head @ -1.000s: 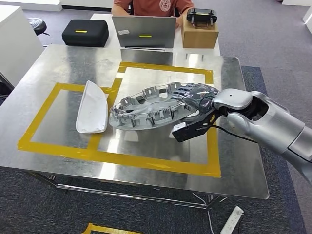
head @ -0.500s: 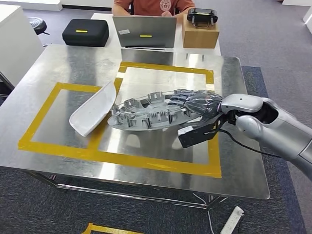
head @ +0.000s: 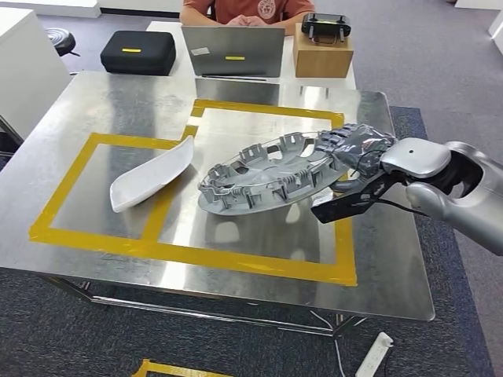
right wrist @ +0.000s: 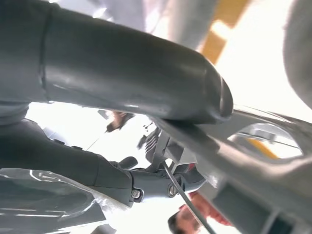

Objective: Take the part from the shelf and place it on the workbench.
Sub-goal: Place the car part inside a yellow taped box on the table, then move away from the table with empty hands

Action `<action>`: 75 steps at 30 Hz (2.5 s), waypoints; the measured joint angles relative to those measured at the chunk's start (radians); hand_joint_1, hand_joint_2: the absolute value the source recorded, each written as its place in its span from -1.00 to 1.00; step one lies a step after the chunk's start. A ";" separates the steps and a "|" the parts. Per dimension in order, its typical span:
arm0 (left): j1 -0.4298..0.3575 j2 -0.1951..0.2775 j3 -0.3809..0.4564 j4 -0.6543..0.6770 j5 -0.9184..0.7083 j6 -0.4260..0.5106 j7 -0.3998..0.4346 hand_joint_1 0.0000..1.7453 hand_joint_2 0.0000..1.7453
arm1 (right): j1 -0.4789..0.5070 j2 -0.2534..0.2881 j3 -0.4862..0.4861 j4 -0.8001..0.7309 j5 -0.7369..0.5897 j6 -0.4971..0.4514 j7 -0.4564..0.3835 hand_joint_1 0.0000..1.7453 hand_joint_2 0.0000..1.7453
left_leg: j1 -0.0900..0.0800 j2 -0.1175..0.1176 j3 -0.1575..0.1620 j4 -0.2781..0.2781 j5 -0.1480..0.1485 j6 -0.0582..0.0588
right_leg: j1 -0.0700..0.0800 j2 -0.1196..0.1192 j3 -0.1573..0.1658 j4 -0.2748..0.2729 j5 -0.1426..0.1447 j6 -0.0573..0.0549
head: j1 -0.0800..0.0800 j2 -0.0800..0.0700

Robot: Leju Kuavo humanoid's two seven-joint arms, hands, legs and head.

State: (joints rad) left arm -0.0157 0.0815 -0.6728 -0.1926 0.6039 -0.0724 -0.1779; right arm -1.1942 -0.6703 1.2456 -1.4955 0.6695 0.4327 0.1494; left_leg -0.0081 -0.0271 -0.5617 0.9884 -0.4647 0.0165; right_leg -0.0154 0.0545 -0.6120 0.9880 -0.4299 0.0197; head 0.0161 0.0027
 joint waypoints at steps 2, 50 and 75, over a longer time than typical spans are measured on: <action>0.000 -0.002 0.000 0.000 0.000 0.001 0.001 -1.00 -1.00 | 0.006 -0.016 0.013 -0.018 0.037 -0.005 0.018 -1.00 -1.00 | 0.000 0.000 0.000 0.000 0.000 0.000 | 0.000 0.000 0.000 0.000 0.000 0.000 | 0.000 0.000; -0.001 -0.051 -0.001 0.000 -0.019 0.021 0.017 -1.00 -1.00 | 0.815 0.438 -0.689 -0.186 0.471 -1.000 -0.098 -1.00 -1.00 | 0.001 -0.003 -0.003 0.000 0.001 0.000 | 0.001 -0.003 -0.001 0.000 0.001 0.001 | 0.000 0.000; -0.004 -0.066 -0.001 0.000 -0.017 0.020 0.005 -1.00 -1.00 | 0.861 0.510 -0.810 -0.237 0.586 -1.036 -0.091 -1.00 -1.00 | -0.001 -0.003 -0.003 0.002 0.002 0.003 | -0.002 -0.002 0.000 -0.003 0.004 0.005 | 0.000 0.000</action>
State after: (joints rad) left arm -0.0198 0.0153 -0.6737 -0.1926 0.5864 -0.0526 -0.1724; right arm -0.3329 -0.1604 0.4352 -1.7329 1.2551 -0.6033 0.0579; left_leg -0.0090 -0.0298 -0.5643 0.9906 -0.4627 0.0192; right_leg -0.0169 0.0521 -0.6122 0.9849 -0.4256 0.0246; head 0.0158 0.0027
